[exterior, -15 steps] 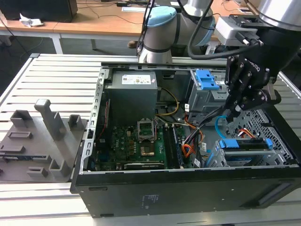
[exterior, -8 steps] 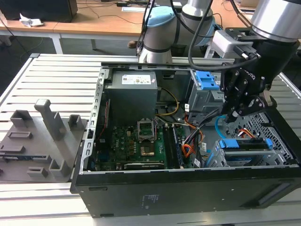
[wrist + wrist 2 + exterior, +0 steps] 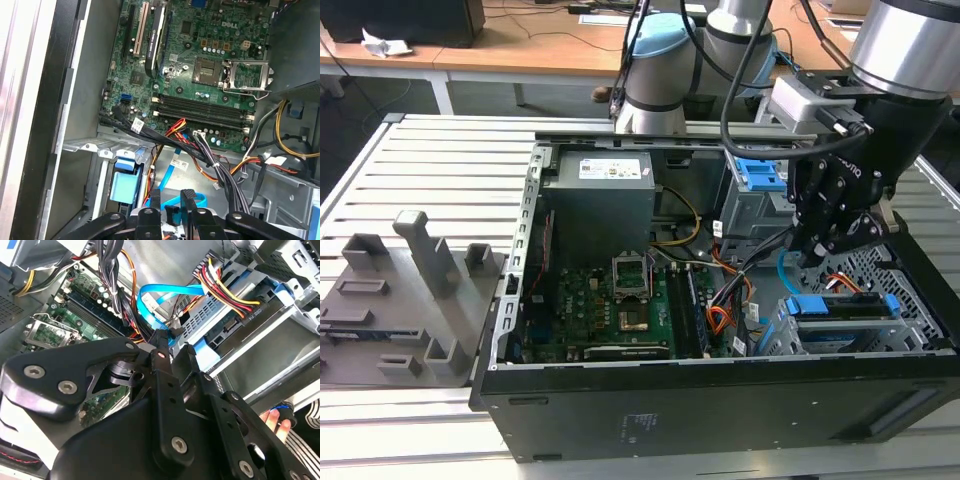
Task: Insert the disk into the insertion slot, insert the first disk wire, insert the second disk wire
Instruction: 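Insert the second disk wire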
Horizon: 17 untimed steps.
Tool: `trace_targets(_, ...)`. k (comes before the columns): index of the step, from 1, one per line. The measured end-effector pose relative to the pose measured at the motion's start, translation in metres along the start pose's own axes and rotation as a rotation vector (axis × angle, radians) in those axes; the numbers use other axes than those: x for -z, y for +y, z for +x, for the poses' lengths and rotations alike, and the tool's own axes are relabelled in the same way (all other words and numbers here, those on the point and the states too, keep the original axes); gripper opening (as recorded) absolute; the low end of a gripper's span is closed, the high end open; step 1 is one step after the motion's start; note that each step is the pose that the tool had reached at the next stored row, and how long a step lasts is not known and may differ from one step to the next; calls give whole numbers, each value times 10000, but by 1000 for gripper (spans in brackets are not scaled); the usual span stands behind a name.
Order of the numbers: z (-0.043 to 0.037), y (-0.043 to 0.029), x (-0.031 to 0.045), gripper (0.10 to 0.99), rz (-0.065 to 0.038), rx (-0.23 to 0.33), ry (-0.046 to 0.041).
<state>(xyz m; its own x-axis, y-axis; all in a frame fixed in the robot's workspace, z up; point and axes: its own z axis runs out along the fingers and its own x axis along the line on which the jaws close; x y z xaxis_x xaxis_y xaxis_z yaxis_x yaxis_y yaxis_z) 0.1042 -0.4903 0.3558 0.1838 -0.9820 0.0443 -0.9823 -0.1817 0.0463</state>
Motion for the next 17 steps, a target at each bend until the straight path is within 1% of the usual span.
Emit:
trace_targets(1, 0, 0, 0, 286, 0, 0, 2)
trace_targets(3, 0, 0, 0, 161, -1, 0, 7)
trace_targets(6, 10, 2, -2, 161, -1, 0, 9)
trace_targets(10, 327, 60, -18, 161, -2, 0, 12)
trace_targets(11, 371, 59, -24, 161, -1, 0, 10)
trace_targets(13, 395, 15, -34, 161, -4, -3, 11)
trace_targets(14, 405, -38, -52, 161, -6, -7, 9)
trace_targets(15, 409, -64, -69, 161, -9, -41, 9)
trace_targets(17, 411, -76, -81, 161, -19, -248, 1)
